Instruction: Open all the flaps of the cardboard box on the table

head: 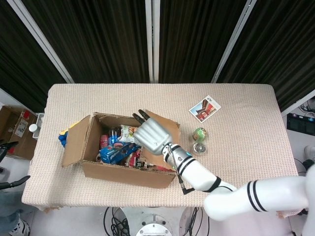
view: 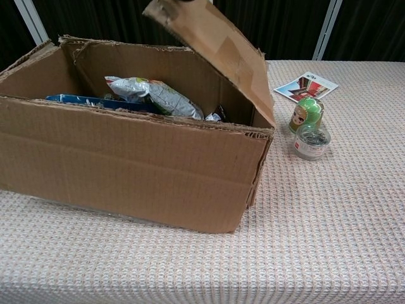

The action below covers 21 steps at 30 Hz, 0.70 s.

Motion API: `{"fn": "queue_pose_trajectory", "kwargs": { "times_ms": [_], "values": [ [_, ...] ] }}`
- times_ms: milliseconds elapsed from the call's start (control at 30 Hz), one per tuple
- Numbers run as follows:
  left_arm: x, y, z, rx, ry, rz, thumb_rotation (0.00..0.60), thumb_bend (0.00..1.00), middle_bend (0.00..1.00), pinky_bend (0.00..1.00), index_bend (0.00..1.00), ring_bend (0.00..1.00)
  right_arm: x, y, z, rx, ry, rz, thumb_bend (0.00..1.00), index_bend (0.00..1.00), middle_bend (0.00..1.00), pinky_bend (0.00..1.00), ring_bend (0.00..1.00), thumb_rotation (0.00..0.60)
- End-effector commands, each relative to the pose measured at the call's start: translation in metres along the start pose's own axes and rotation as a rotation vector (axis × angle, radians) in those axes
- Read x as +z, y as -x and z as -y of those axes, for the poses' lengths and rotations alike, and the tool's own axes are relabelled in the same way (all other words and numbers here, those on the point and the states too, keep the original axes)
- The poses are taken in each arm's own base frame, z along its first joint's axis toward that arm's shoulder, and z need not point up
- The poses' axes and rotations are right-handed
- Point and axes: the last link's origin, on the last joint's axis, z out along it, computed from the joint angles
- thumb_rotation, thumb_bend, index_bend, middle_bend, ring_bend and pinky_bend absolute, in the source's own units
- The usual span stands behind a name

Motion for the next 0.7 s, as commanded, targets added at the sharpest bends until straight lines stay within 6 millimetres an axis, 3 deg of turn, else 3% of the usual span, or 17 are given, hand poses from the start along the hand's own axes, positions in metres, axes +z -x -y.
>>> {"fn": "queue_pose_trajectory", "kwargs": {
  "times_ms": [33,167,567,700],
  "values": [
    [0.002,0.001,-0.002,0.0,0.006,0.006,0.271,0.0,0.24,0.29,0.16,0.13,-0.033,-0.017,-0.019,0.059,0.027,-0.009,1.0,0.54,0.54,0.0,0.01,0.6],
    [0.005,0.003,-0.007,-0.008,0.019,0.009,0.266,0.0,0.24,0.29,0.16,0.13,-0.061,-0.02,-0.041,0.092,0.075,0.015,1.0,0.51,0.54,0.0,0.01,0.6],
    [0.012,0.007,-0.015,-0.016,0.039,0.031,0.264,0.0,0.23,0.29,0.16,0.13,-0.147,0.021,-0.116,0.177,0.235,0.07,1.0,0.42,0.53,0.0,0.01,0.6],
    [0.015,0.009,-0.017,-0.018,0.047,0.038,0.262,0.0,0.23,0.29,0.16,0.13,-0.177,0.037,-0.143,0.237,0.296,0.025,1.0,0.33,0.5,0.0,0.01,0.6]
  ]
}}
